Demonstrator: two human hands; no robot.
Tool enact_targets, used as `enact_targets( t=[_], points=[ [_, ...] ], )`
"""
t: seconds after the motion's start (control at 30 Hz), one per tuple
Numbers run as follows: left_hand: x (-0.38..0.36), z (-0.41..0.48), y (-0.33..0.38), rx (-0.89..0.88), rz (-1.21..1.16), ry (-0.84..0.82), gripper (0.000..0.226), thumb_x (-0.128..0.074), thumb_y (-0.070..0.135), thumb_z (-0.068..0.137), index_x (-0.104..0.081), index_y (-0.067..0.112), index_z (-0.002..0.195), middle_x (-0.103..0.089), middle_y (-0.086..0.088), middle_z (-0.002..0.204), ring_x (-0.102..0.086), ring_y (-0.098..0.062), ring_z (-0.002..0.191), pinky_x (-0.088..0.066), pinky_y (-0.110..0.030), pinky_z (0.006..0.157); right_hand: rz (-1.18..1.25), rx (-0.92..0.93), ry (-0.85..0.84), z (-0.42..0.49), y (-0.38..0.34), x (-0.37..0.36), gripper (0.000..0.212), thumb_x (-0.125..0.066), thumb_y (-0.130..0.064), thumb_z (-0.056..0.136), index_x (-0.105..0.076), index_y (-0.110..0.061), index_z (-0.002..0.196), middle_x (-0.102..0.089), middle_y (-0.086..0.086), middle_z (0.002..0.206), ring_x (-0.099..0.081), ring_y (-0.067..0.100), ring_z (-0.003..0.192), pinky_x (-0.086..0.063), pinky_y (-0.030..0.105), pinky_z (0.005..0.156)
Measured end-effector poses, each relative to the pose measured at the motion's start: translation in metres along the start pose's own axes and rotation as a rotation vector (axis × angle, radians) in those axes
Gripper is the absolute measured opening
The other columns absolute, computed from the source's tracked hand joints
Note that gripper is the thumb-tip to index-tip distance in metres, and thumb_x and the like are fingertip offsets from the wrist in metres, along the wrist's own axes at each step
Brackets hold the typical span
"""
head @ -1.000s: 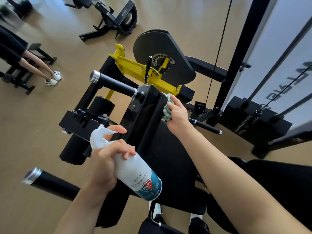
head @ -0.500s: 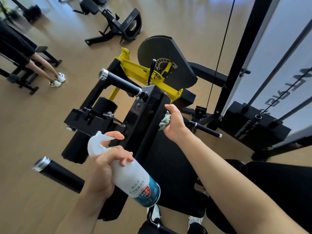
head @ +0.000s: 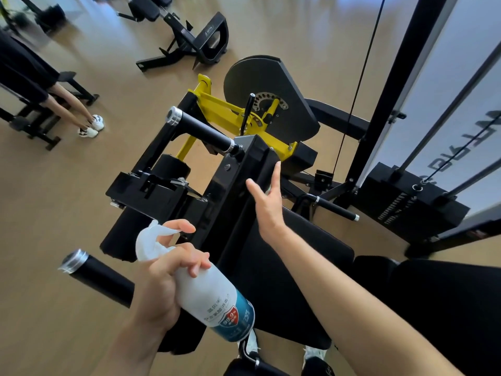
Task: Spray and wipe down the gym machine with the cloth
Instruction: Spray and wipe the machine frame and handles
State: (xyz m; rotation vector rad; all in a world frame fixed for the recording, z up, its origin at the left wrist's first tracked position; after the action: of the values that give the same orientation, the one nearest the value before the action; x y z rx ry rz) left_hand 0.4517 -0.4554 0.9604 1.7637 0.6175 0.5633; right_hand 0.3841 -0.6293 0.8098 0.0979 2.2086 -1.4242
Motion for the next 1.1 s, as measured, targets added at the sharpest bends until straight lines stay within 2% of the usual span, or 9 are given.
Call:
enact_targets(
  t=[0.13,0.27,0.37,0.43,0.57,0.8,0.87,1.03,1.1],
  points=[
    [0.005,0.003,-0.002,0.016,0.0,-0.017,0.042,-0.056,0.001,0.059,-0.06,0.007,0.1,-0.042,-0.009,0.049,-0.058,-0.027,0.06,-0.05,-0.042,0.086,-0.036,0.023,0.0,-0.042,0.021,-0.009,0.089,-0.069,-0.036,0.099,-0.008,-0.057,0.16,-0.011,-0.013,0.174,-0.014,0.015,0.16,-0.016,0.048,0.131],
    [0.009,0.002,-0.002,0.014,0.001,-0.034,0.04,-0.056,0.001,0.059,-0.061,0.009,0.098,-0.042,-0.009,0.049,-0.058,-0.027,0.06,-0.05,-0.04,0.085,0.186,-0.075,0.067,-0.021,0.004,-0.006,0.087,-0.057,-0.056,0.093,-0.004,-0.052,0.162,-0.001,-0.007,0.176,-0.006,0.021,0.162,-0.009,0.057,0.13],
    [0.012,0.0,-0.003,0.011,-0.002,-0.032,0.039,-0.055,0.001,0.06,-0.061,0.009,0.097,-0.042,-0.008,0.048,-0.058,-0.026,0.059,-0.05,-0.041,0.084,0.224,-0.097,0.016,0.045,0.037,0.018,0.089,-0.057,-0.083,0.084,-0.023,-0.051,0.16,-0.018,-0.005,0.175,-0.019,0.025,0.16,-0.016,0.061,0.129],
    [0.014,-0.002,-0.003,0.008,0.005,-0.038,0.038,-0.055,0.0,0.06,-0.061,0.009,0.097,-0.042,-0.008,0.048,-0.058,-0.026,0.058,-0.05,-0.041,0.084,0.28,-0.142,0.007,0.08,0.051,0.034,0.097,-0.063,-0.089,0.075,-0.034,-0.048,0.158,-0.031,-0.004,0.171,-0.029,0.026,0.157,-0.021,0.062,0.127],
    [0.02,-0.004,-0.005,0.0,0.023,-0.049,0.039,-0.054,0.0,0.06,-0.06,0.007,0.098,-0.042,-0.007,0.047,-0.059,-0.026,0.058,-0.051,-0.042,0.084,0.156,-0.057,0.022,0.056,-0.001,0.014,0.075,-0.055,-0.068,0.094,-0.025,-0.049,0.16,-0.024,-0.003,0.173,-0.026,0.027,0.157,-0.022,0.06,0.127],
    [0.03,-0.003,-0.013,-0.014,0.025,-0.086,0.034,-0.061,0.002,0.055,-0.064,0.012,0.088,-0.04,-0.01,0.048,-0.055,-0.031,0.06,-0.051,-0.044,0.085,0.24,-0.038,0.071,-0.016,0.001,-0.004,0.073,-0.048,-0.062,0.099,-0.013,-0.05,0.162,-0.02,-0.009,0.174,-0.024,0.03,0.159,-0.016,0.059,0.129],
    [0.032,-0.004,-0.013,-0.01,0.016,-0.09,0.037,-0.063,0.004,0.053,-0.063,0.01,0.09,-0.04,-0.01,0.049,-0.055,-0.031,0.06,-0.052,-0.045,0.086,0.273,-0.057,0.054,-0.032,0.011,-0.008,0.071,-0.047,-0.064,0.098,-0.018,-0.05,0.161,-0.029,-0.009,0.17,-0.034,0.034,0.154,-0.016,0.06,0.128],
    [0.037,-0.007,-0.014,-0.004,0.021,-0.138,0.033,-0.055,0.0,0.06,-0.066,0.014,0.088,-0.041,-0.008,0.048,-0.057,-0.029,0.06,-0.051,-0.045,0.088,0.264,-0.145,0.087,-0.061,0.034,-0.011,0.071,-0.051,-0.068,0.096,-0.03,-0.047,0.16,-0.043,-0.007,0.164,-0.043,0.021,0.15,-0.028,0.052,0.127],
    [0.041,-0.008,-0.015,-0.005,0.025,-0.147,0.035,-0.053,-0.001,0.061,-0.064,0.012,0.092,-0.041,-0.008,0.048,-0.057,-0.029,0.059,-0.051,-0.045,0.087,0.294,-0.202,0.067,-0.073,0.04,-0.014,0.061,-0.048,-0.068,0.098,-0.052,-0.038,0.151,-0.062,-0.006,0.148,-0.056,0.02,0.139,-0.038,0.05,0.122]
  ],
)
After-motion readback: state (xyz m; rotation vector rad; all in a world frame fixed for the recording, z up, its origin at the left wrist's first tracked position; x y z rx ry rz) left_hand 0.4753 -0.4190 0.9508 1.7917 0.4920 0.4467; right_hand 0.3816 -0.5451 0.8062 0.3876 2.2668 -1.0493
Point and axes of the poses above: each hand's wrist, its own z-axis towards the middle knuckle, its own x-axis out of the back of the hand, y = z × x, the point moved 1 cm from there along z, towards the middle knuckle
